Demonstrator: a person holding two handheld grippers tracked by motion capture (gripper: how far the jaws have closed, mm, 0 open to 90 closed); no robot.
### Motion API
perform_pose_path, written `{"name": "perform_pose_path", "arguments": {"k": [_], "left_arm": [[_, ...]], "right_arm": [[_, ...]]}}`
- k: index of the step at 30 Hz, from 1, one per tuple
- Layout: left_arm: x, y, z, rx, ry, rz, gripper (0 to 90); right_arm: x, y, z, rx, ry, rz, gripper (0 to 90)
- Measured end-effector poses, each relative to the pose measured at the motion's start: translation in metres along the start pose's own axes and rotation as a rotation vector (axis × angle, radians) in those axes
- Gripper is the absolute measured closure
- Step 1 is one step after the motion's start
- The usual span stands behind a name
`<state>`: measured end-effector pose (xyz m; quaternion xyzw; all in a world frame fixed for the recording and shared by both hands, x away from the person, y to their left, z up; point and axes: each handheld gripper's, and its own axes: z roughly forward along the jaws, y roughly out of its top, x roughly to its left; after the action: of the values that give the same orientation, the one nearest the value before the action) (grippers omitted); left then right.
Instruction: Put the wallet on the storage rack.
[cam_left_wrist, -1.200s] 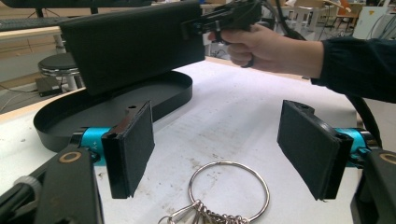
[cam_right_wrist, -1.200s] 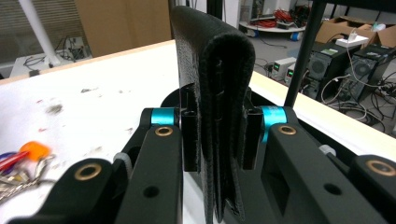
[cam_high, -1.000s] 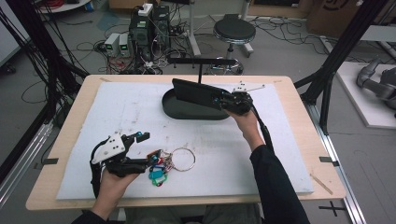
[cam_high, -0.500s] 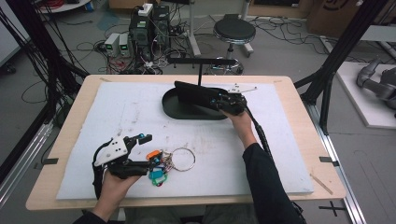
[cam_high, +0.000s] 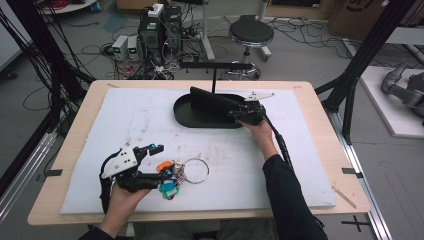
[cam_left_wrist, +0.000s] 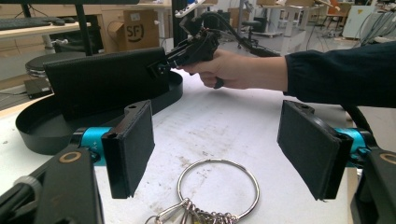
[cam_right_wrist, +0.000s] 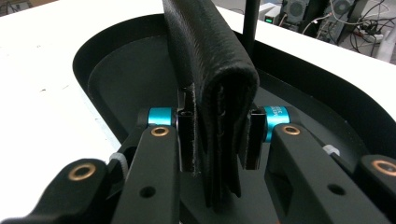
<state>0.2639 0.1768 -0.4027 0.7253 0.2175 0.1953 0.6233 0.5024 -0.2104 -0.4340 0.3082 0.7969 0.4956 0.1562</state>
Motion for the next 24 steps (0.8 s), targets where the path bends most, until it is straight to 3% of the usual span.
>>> {"name": "perform_pose_path", "arguments": {"k": [6,15,24], "left_arm": [[0.000,-0.001,0.001,0.004,-0.003,-0.003,27.2],[0.001,-0.002,0.002,0.010,-0.006,-0.005,27.2],[0.001,-0.002,0.003,0.014,-0.004,-0.006,27.2]], "right_arm": [[-0.001,-0.001,0.000,0.034,-0.028,-0.007,68.4],[0.000,0.003,-0.005,0.046,-0.101,0.019,50.5],[-0.003,0.007,-0.018,0.021,-0.157,0.045,45.8]]}}
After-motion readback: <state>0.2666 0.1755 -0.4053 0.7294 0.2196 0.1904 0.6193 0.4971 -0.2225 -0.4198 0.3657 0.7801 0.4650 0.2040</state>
